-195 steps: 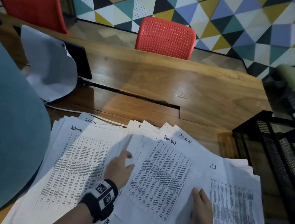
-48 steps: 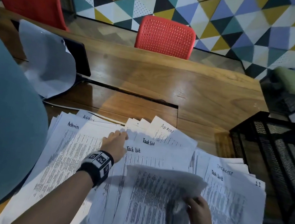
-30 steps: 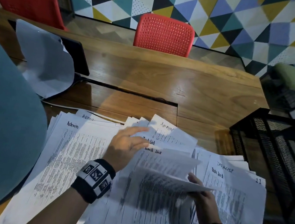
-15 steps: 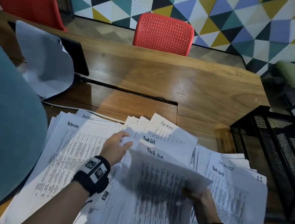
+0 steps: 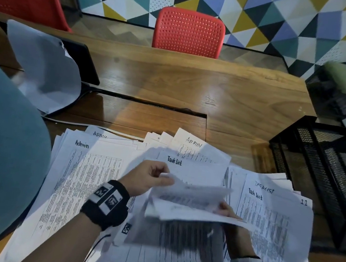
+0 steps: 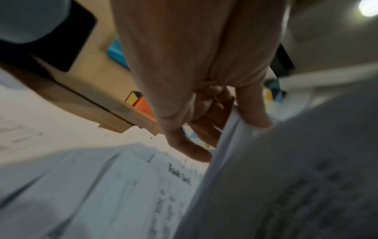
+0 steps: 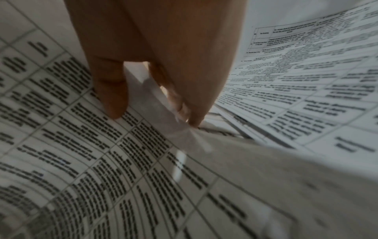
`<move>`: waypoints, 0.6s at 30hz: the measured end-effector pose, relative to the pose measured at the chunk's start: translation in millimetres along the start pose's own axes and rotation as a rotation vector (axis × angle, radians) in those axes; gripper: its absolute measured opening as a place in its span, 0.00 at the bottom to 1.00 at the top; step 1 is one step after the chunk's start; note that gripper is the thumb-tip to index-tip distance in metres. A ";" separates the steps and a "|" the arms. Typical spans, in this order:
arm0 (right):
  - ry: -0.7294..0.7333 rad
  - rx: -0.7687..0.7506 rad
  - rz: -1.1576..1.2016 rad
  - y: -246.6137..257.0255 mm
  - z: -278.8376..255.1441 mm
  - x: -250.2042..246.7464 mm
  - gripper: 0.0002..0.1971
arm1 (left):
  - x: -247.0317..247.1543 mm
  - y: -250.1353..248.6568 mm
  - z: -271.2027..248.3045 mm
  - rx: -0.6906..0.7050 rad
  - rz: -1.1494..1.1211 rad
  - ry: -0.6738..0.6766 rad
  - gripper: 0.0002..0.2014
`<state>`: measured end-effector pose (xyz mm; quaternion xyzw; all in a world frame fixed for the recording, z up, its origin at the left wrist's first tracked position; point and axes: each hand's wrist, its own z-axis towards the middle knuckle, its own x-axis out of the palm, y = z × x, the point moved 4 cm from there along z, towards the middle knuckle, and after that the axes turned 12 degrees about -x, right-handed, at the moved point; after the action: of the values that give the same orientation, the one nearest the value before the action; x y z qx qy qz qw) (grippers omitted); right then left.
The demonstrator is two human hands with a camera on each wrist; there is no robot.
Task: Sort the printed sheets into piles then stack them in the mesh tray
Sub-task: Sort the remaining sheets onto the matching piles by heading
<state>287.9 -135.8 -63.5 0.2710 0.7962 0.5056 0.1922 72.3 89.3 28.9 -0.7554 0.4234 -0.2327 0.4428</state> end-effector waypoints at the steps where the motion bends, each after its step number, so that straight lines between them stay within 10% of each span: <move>1: -0.012 -0.045 0.005 7.3 -3.4 1.9 0.08 | 1.2 -0.2 -3.8 0.015 -0.055 0.060 0.08; 6: -0.032 -0.273 -0.119 43.0 -15.8 11.7 0.16 | -7.8 10.0 -4.5 -0.002 -0.203 0.009 0.10; 14: -0.079 -0.150 0.170 24.7 -16.4 9.5 0.41 | -0.3 32.4 1.3 -0.200 -0.219 -0.120 0.09; 18: -0.116 -0.133 0.247 25.8 -19.0 8.2 0.29 | 8.4 46.3 1.4 -0.253 -0.037 -0.135 0.08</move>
<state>276.6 -135.1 -32.4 0.3825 0.7090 0.5606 0.1919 57.7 71.3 -12.0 -0.8269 0.4045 -0.1340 0.3670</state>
